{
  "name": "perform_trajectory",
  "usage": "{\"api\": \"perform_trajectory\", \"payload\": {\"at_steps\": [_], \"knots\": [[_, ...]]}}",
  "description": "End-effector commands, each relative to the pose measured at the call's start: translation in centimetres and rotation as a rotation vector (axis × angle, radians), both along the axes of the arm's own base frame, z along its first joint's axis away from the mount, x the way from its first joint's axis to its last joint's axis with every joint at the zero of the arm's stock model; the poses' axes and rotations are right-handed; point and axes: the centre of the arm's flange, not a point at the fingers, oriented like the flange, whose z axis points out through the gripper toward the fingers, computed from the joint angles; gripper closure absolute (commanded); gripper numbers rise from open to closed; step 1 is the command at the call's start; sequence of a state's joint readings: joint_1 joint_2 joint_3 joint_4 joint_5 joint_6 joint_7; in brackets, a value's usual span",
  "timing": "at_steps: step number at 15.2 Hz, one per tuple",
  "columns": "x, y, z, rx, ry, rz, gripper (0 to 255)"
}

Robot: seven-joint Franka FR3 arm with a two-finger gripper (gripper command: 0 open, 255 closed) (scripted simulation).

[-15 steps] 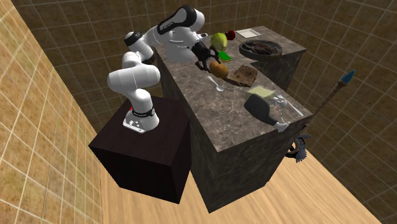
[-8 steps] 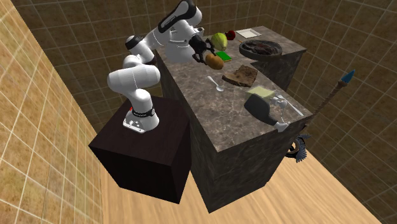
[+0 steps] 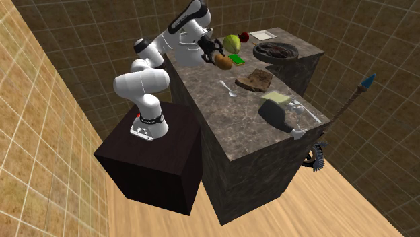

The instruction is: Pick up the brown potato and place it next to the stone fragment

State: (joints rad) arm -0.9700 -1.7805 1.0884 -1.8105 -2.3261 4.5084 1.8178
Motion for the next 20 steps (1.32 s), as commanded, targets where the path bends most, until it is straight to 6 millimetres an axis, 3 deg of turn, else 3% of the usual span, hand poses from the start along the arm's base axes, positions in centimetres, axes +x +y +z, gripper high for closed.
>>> {"api": "perform_trajectory", "payload": {"at_steps": [1,20], "knots": [[0.0,0.1,-1.0,0.0,0.0,-0.001,255],[0.0,0.1,-11.1,0.0,0.0,-0.001,255]]}}
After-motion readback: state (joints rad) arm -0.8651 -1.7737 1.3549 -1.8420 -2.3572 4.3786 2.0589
